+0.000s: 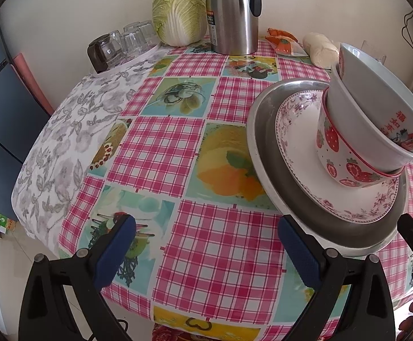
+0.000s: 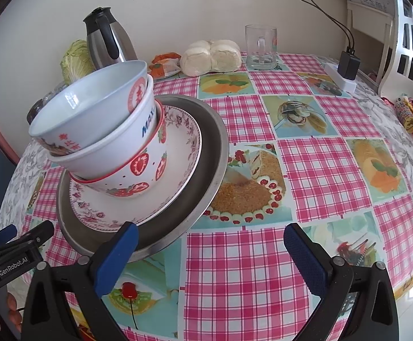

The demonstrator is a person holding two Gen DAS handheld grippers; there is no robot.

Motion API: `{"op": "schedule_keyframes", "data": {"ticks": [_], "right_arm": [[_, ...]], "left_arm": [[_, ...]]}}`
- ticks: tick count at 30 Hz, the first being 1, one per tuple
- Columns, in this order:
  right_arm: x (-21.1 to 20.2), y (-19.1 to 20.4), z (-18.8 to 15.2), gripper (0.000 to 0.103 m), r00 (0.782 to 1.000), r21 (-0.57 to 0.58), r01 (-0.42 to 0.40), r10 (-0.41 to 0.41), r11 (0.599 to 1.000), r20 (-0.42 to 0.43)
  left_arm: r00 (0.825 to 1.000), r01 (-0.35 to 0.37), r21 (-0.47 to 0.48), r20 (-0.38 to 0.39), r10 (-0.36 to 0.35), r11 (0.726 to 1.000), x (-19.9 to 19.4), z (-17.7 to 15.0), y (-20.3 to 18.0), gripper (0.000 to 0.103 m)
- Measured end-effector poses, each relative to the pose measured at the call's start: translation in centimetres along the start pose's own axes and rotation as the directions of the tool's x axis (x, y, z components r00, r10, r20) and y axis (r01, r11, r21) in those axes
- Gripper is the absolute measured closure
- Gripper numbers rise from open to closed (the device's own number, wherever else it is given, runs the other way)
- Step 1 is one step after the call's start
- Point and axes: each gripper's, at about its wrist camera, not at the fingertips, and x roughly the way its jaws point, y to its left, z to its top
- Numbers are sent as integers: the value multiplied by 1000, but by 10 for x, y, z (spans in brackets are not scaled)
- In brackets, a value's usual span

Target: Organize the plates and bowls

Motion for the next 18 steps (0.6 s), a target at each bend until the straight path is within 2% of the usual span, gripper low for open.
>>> {"op": "schedule_keyframes", "data": {"ticks": [18], "right_arm": [[3,-2,0,0,1000,12,-4,4,1000,-15]], "left_arm": [[1000,-6,25,15,5,1000,2,1,0,3]]}}
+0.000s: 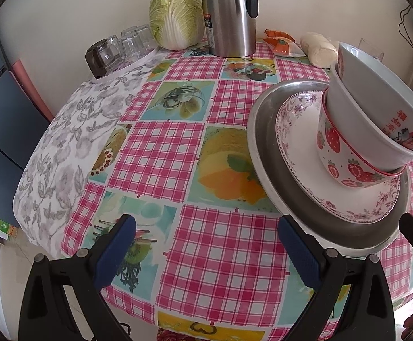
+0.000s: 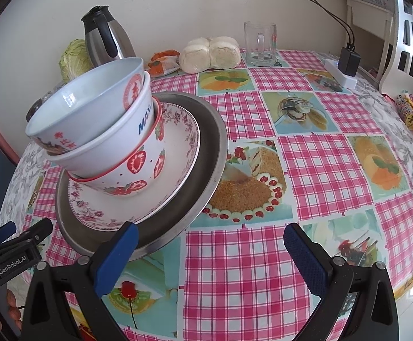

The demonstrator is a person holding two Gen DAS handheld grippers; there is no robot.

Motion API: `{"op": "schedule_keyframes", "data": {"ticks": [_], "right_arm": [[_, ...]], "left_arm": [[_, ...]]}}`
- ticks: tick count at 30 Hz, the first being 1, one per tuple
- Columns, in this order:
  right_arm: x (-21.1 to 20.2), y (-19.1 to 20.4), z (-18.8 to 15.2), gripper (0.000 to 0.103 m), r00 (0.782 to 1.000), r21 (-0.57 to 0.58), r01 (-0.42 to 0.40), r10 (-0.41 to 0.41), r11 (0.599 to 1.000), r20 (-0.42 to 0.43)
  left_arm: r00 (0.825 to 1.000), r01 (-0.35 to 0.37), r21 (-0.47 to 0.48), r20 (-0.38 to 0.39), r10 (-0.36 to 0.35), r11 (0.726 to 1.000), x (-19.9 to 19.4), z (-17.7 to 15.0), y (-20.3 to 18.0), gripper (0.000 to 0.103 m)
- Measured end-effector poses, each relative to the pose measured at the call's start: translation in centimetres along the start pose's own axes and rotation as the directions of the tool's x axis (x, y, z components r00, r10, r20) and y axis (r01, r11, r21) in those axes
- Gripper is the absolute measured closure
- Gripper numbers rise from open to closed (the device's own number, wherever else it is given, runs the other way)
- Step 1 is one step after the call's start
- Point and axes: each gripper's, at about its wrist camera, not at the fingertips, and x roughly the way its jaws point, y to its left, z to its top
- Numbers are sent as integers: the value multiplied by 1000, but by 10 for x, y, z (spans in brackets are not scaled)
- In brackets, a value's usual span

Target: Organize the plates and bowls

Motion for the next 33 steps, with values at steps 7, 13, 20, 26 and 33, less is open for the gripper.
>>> {"op": "schedule_keyframes", "data": {"ticks": [7,13,20,26,33], "right_arm": [[2,-3,-1,0,1000,8,10,-10,1000,-5],[2,-3,-1,0,1000,7,10,-10,1000,-5],[2,-4,-1,0,1000,9,10,-10,1000,-6],[3,-4,-1,0,1000,10,7,-7,1000,-9],[3,-4,-1,0,1000,11,6,-6,1000,-11]], "left_arm": [[1000,2,2,0,-2,1000,0,0,0,3],[1000,6,-2,13,-6,1000,-1,0,0,3],[999,10,7,37,-10,1000,-6,-1,-1,3],[999,11,12,36,-11,1000,-6,-1,-2,3],[999,16,9,29,-16,1000,-5,0,-1,3]]}}
